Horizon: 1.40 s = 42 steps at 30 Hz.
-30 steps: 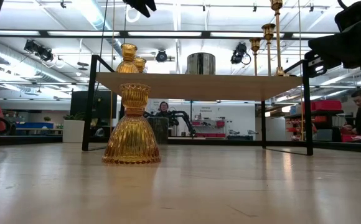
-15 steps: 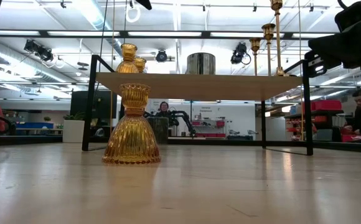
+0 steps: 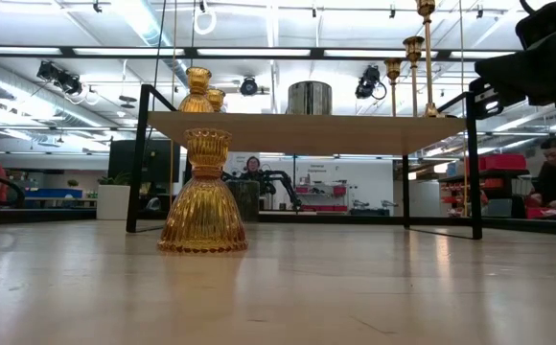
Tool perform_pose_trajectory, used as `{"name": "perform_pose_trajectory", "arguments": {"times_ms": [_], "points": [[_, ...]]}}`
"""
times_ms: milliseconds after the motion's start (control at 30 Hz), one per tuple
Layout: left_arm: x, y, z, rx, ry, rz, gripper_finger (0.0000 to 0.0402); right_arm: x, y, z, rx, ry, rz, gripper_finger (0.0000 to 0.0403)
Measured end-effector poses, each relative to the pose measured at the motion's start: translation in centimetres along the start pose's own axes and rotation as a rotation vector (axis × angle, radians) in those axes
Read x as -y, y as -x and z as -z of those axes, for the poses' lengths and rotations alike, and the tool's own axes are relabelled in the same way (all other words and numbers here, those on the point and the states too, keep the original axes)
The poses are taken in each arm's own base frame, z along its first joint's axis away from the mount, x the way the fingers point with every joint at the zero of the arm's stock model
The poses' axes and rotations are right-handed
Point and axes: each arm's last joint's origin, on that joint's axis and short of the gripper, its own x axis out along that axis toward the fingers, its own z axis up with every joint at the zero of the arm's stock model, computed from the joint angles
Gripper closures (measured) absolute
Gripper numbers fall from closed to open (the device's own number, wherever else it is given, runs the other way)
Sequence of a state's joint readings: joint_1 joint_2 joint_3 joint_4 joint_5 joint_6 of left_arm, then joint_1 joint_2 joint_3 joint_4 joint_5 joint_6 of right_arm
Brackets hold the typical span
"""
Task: Pick & Place candle stick holders
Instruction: Put the glass candle holder on the shelf aligned with the other glass candle holder
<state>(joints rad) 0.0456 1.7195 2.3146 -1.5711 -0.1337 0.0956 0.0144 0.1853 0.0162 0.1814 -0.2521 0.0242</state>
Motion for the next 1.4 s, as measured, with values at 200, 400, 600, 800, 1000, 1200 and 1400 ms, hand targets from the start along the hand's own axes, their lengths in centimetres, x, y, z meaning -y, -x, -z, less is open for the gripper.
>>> {"name": "perform_pose_trajectory", "arguments": {"times_ms": [200, 400, 600, 800, 1000, 1200, 1400], "points": [[2.2, -0.7, -0.5, -0.012, -0.066, 0.038, 0.003, 0.0, 0.0, 0.0, -0.002, -0.001, 0.0, 0.0389], [4.5, -2.5, -1.3, -0.052, -0.117, 0.074, 0.003, 0.0, 0.0, 0.1, -0.005, -0.001, 0.0, 0.0389], [7.4, -4.2, -1.8, -0.096, -0.111, 0.109, 0.003, 0.0, 0.0, 0.0, -0.005, -0.001, 0.0, 0.0389], [10.8, -6.7, -2.3, -0.162, -0.11, 0.136, 0.003, 0.0, 0.0, 0.0, -0.004, -0.001, 0.0, 0.0389], [14.1, -9.7, -2.4, -0.235, -0.143, 0.145, 0.003, 0.0, 0.0, 0.0, -0.004, -0.001, 0.0, 0.0389], [17.3, -13.0, -2.1, -0.312, -0.181, 0.139, 0.003, 0.0, 0.0, 0.0, -0.004, -0.001, 0.0, 0.0389], [20.3, -15.4, -1.4, -0.366, -0.236, 0.122, 0.003, 0.0, 0.0, 0.0, -0.004, -0.001, 0.0, 0.0389]]}}
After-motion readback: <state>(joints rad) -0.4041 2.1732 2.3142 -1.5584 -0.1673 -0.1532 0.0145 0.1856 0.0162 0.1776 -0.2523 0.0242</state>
